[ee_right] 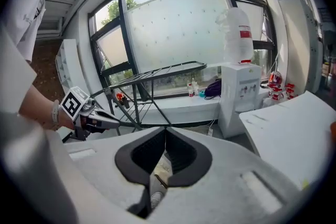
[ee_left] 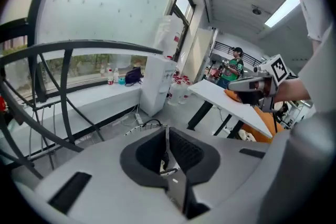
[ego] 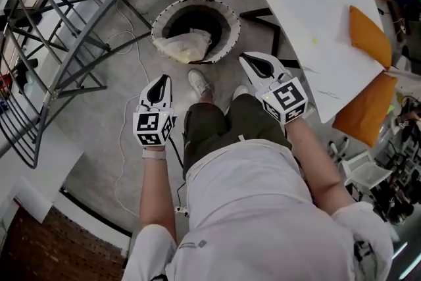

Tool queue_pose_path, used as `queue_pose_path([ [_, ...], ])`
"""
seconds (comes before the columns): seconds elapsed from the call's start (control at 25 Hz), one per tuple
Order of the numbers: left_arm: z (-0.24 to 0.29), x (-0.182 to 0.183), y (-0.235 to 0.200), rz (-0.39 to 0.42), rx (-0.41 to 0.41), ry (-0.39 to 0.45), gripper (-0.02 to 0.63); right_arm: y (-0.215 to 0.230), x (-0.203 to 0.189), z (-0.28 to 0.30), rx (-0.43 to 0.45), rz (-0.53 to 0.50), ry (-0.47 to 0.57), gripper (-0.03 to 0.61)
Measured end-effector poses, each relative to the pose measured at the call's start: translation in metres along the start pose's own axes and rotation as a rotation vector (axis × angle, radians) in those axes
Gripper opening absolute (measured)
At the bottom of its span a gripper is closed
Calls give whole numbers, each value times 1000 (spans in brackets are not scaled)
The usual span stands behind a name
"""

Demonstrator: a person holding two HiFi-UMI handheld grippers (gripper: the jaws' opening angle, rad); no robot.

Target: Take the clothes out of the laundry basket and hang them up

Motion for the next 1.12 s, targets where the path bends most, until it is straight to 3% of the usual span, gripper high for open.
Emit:
queue_pose_path([
  [0.2, 46, -25, -52, 36, -59, -160, 3, 5, 0, 42, -51, 38, -47, 6],
  [0.32, 74, -41, -75, 5, -88, -227, 6, 10, -1, 61, -57, 66, -72, 6],
  [0.52, 126, -82, -111, -32, -116, -354, 120, 18, -19, 92, -81, 51, -124, 6],
  [0.72, 177, -124, -145, -32, -99, -462, 163, 40, -46, 119, -105, 106, -162, 6],
  [1.12, 238, -203, -188, 8, -52, -642, 224, 66, -90, 130, -105, 103, -246, 6],
])
Point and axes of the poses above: the fingertips, and each gripper's own axes: z forward along the fingers, y to its right, x out of its top, the point moved 9 cm from there along -z, backward along the fingers, and after that the axes turned 13 degrees about -x, right-handed, at the moved point
